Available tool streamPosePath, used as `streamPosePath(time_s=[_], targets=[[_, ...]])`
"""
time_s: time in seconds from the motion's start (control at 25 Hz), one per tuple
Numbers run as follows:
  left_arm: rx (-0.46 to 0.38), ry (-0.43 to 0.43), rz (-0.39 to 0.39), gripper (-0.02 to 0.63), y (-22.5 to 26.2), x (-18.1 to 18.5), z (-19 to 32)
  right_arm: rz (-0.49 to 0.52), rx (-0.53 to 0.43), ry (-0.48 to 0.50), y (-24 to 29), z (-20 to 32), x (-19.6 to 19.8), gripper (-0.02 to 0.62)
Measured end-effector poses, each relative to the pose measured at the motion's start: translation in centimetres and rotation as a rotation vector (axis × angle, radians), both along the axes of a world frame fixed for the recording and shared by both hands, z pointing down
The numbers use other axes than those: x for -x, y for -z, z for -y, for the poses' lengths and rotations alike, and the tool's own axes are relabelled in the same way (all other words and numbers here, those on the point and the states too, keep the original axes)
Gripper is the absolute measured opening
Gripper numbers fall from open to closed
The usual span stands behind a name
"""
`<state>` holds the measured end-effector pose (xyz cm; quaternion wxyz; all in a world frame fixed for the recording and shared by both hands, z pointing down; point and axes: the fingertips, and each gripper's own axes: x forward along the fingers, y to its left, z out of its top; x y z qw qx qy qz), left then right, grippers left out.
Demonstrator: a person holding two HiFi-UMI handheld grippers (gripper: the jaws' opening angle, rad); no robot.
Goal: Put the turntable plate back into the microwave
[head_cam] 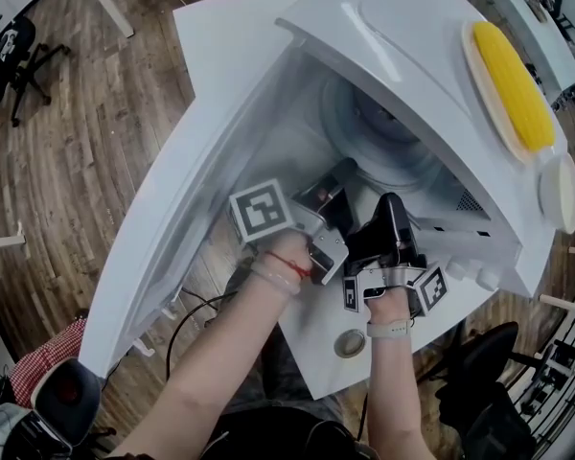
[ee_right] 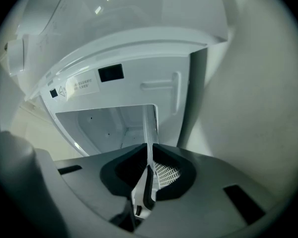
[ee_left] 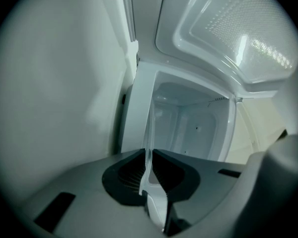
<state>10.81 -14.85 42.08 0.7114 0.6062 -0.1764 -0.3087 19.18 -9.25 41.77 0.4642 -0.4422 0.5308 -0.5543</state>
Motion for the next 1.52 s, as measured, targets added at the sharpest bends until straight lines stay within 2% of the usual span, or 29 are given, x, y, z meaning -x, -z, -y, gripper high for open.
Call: streamPosePath(time_s=[0.08, 0.2, 0.28, 0.48, 0.72, 0.92, 1.0, 1.12, 1.24, 1.4, 1.52], targets=[[-0.004, 0.012, -0.011, 0.046, 0.1, 0.2, 0.0, -0.006, 0.002, 0.004, -0.1, -0.1, 0.0, 0.051], [0.000, 0.004, 0.028, 0.046, -0.3, 0.5, -0.4, -0.040, 0.012, 0.014, -0.2, -0.3, 0.2, 0.051], [-0.026, 0.004, 0.037, 0.046, 0.3, 0.7, -0.7, -0.094, 0.020, 0.035, -0.1, -0.4, 0.7, 0.052], [-0.132, -0.047, 0.136, 0.046, 1.0, 0.8, -1.9, -0.222, 0.033, 0.094, -0.7, -0.7, 2.1, 0.051], [-0.275, -0.139, 0.294, 0.046, 1.2, 0.4, -3.9, -0.358, 0.037, 0.154, -0.4, -1.3, 3.3, 0.049], [-0.410, -0.200, 0.464, 0.034, 0.9, 0.2, -6.0, -0.460, 0.015, 0.194, 0.6, -2.4, 4.0, 0.049], [-0.478, -0.215, 0.527, 0.029, 1.3, 0.1, -6.8, -0.553, 0.003, 0.224, 1.2, -3.0, 4.4, 0.049], [-0.568, -0.231, 0.598, 0.017, 2.0, 0.0, -8.1, -0.770, -0.024, 0.276, 2.2, -4.0, 5.2, 0.045], [-0.617, -0.235, 0.647, 0.012, 2.4, 0.0, -9.2, -0.935, -0.065, 0.310, 3.2, -5.0, 6.0, 0.037], [-0.655, -0.216, 0.698, 0.012, 3.1, 0.5, -10.7, -1.083, -0.109, 0.344, 4.3, -6.6, 6.9, 0.029], [-0.684, -0.194, 0.744, 0.012, 3.8, 1.2, -11.7, -1.156, -0.128, 0.357, 4.9, -7.9, 7.6, 0.027]])
